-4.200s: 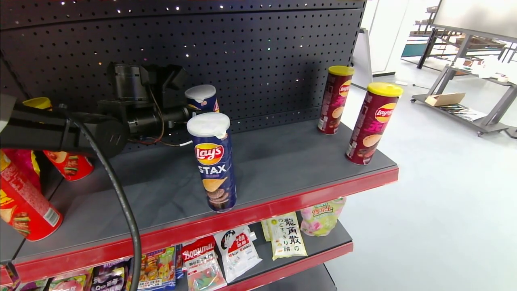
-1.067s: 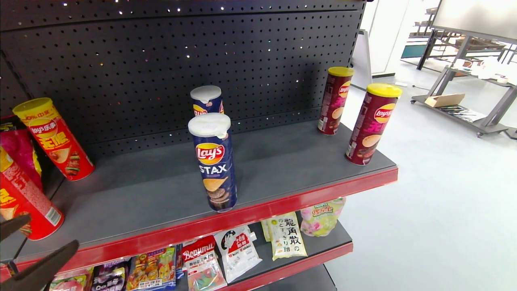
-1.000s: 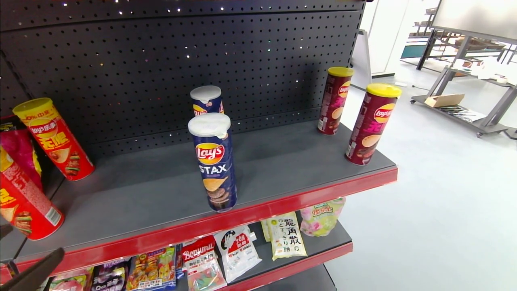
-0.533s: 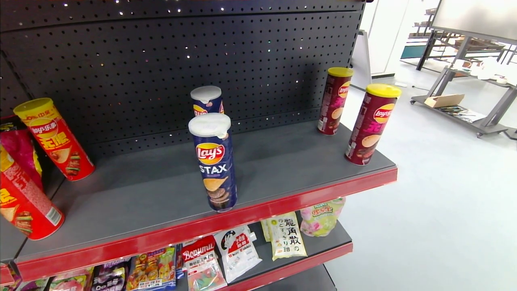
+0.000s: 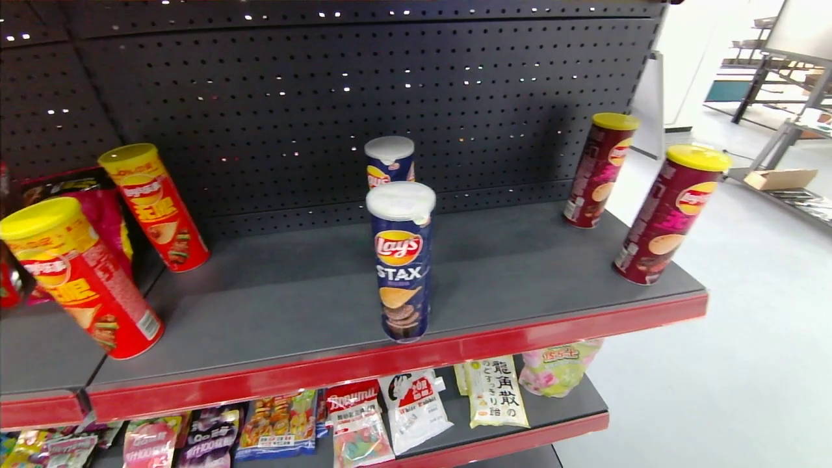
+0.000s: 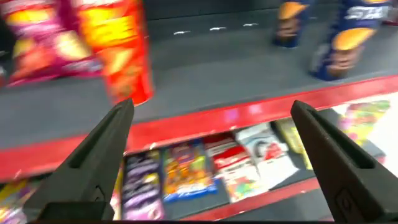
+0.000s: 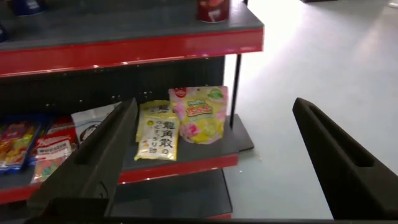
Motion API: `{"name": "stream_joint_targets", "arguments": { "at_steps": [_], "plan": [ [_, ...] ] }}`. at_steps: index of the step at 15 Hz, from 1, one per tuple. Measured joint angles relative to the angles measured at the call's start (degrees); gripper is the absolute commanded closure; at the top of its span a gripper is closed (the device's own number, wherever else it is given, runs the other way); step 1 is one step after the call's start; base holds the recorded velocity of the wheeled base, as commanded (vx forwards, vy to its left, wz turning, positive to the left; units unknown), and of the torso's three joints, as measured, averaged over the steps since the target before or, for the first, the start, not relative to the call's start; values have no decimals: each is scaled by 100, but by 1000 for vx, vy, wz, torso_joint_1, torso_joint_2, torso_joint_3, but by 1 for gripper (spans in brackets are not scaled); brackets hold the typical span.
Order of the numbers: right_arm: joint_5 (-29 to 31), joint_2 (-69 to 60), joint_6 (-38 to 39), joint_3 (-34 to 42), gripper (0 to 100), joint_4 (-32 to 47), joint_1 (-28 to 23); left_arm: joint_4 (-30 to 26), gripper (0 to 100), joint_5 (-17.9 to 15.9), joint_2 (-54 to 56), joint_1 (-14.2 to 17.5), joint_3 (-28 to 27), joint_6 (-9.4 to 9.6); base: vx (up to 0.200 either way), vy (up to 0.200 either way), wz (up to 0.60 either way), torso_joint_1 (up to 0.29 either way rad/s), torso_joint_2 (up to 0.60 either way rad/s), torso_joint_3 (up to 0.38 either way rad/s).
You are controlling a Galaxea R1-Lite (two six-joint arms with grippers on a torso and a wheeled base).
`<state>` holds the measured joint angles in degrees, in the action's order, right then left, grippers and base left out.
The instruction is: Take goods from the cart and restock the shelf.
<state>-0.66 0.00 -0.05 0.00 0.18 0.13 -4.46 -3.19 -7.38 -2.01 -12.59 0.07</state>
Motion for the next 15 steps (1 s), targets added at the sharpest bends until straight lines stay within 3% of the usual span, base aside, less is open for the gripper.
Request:
{"name": "stream_joint_targets", "arguments": {
  "at_steps": [2,7,11,12,15],
  "plan": [
    [0,0,0,0,0,0,2,1,0,-4,123,1,89,17,0,0,600,2,2,5],
    [-2,0,2,0,0,-7,-2,17,0,66,369,6,295,22,0,0,0,0,0,0],
    [-2,0,5,0,0,-5,0,-73,0,1291,549,163,703,17,0,0,0,0,0,0],
    [0,0,2,0,0,-5,0,-35,0,1195,614,183,808,17,0,0,0,0,0,0],
    [-10,0,0,0,0,-2,0,428,0,315,713,196,1150,-23,0,0,0,0,0,0]
  ]
}}
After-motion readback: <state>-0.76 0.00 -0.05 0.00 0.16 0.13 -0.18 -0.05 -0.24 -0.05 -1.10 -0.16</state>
